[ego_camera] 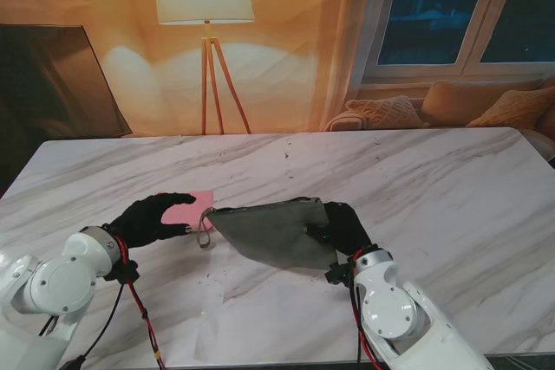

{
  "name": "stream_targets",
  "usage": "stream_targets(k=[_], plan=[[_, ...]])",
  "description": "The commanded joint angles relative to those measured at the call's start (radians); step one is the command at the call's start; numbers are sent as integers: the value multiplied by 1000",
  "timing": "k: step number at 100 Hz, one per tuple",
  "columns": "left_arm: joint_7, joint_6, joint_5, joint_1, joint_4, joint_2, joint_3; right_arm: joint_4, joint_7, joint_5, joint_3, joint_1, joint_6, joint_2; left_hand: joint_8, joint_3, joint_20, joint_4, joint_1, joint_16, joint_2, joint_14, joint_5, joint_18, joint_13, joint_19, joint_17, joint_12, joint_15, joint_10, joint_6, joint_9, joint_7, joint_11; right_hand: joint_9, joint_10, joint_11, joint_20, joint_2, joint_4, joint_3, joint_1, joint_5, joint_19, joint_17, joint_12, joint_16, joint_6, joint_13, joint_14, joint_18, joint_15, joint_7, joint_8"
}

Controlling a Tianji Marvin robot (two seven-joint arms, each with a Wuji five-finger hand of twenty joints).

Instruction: Collect documents into a storage pouch

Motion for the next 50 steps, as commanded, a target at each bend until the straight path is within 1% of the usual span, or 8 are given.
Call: stream_targets(k=[1,8,14,17,27,31,47,50], plan=[[-22,-7,-26,-19,18,-4,22,2,11,0,-5,-4,-3,-2,-16,-33,23,17,-39,-27,-13,-34,-61,-30,-51,-64,-24,-30,-40,-30,-34,-59,-33,-36,19,4,15,-12,118,43,42,86,206,25,14,6,7,-77,63,-65,-15,32,256,96],[-35,-4,-53,-36,34,-2,45,4,11,0,-5,-4,-5,-3,-21,-45,41,15,-51,-54,-22,-46,-101,-35,-60,-128,-26,-50,-83,-37,-39,-81,-61,-56,19,5,16,-13,119,43,41,85,206,24,13,6,6,-77,58,-64,-16,30,256,97],[-42,-3,-73,-51,49,-2,66,4,10,1,-6,-4,-5,-3,-22,-50,50,13,-60,-59,-29,-48,-114,-36,-62,-143,-30,-53,-92,-37,-42,-86,-68,-59,18,5,16,-13,119,43,41,86,206,24,12,6,6,-77,57,-65,-16,30,255,97],[-42,-3,-82,-58,56,-2,77,3,10,1,-6,-4,-4,-3,-20,-45,66,13,-63,-66,-33,-50,-116,-36,-60,-160,-27,-57,-104,-39,-41,-89,-74,-63,18,5,16,-13,119,43,41,85,206,23,12,6,6,-77,57,-65,-16,31,255,97],[-37,-3,-101,-81,80,-4,113,2,10,2,-5,-5,-3,-3,-19,-34,76,14,-57,-68,-47,-55,-117,-35,-64,-178,-21,-59,-111,-46,-41,-98,-76,-66,18,5,16,-14,120,44,40,86,206,22,10,6,6,-77,57,-65,-16,31,255,98],[-34,-5,-104,-91,90,-5,126,2,10,2,-5,-6,-3,-3,-16,-7,92,11,-66,-70,-55,-53,-113,-32,-62,-205,-11,-60,-117,-49,-40,-102,-77,-65,18,5,16,-14,120,44,40,86,207,21,8,6,6,-77,57,-64,-16,31,255,98],[-7,-9,-116,-126,128,-12,175,0,8,3,-5,-8,-5,-3,-13,20,108,10,-52,-69,-66,-62,-114,-31,-64,-223,0,-61,-116,-55,-39,-116,-75,-63,18,4,17,-14,120,44,40,86,207,20,5,5,5,-77,57,-64,-17,31,255,99],[1,-10,-116,-132,135,-13,183,0,8,4,-5,-9,-5,-3,-11,44,134,3,-58,-67,-72,-62,-119,-30,-64,-249,11,-61,-113,-53,-39,-117,-72,-54,18,5,17,-15,120,44,40,86,207,19,3,5,5,-77,56,-64,-17,31,254,99]])
